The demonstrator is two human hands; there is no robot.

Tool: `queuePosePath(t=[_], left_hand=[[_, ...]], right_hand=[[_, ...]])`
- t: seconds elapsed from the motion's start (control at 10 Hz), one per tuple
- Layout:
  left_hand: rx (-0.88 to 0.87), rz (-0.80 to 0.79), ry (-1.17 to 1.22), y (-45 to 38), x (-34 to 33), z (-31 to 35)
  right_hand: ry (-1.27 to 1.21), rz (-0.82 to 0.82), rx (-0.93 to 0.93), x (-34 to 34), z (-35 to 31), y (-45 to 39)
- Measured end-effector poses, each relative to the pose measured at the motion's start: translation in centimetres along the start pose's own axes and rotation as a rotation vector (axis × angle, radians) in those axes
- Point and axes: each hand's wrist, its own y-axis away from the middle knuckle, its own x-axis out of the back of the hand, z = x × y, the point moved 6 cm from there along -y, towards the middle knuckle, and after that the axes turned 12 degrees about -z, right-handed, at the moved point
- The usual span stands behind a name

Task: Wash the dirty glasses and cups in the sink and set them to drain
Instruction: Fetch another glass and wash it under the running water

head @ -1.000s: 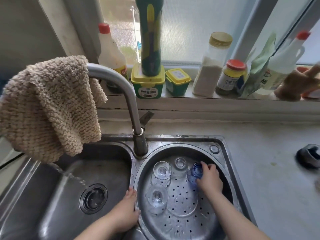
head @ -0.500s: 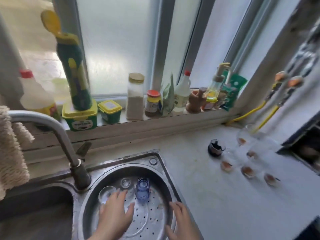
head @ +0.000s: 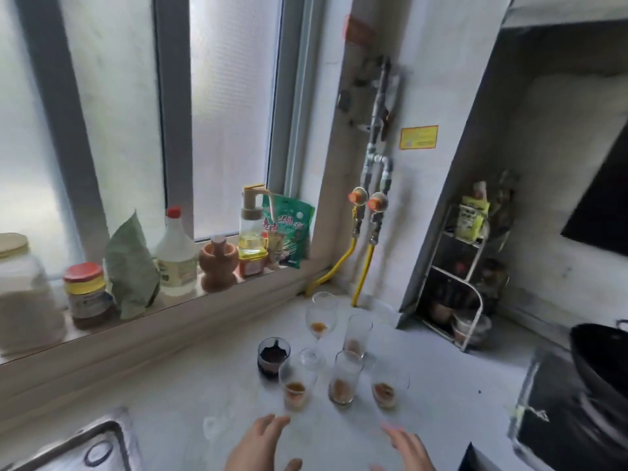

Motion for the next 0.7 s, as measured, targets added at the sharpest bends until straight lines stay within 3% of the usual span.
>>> queuePosePath(t=[0.1,0.2,0.3,0.4,0.5,0.7], left_hand=[[-0.037,-0.04,-0.018,-7.6,-1.7,5.1],[0.002,0.013,-0.038,-14.4,-3.0,8.8],[0.097,0.0,-0.068,-19.3,-4.0,10.6],[0.228,-0.034,-0.101,-21.9,-5.1,10.4],[0.288,-0.047,-0.122,-22.7,-5.7,9.7],[0.273,-0.015,-0.134,-21.7,-5.2,9.4]], right_hand=[[0.07,0.017,0.055,5.4,2.9,-5.6],[0.208,-0.166,0.03,8.9,5.6,-10.7],[0.313,-0.351,-0.151,9.2,8.8,-15.1],[0.315,-0.655,-0.248,7.5,10.1,-16.9],[0.349,-0.739,-0.241,5.7,10.6,-17.9],[0.394,-0.685,-0.201,5.1,10.4,-18.0]])
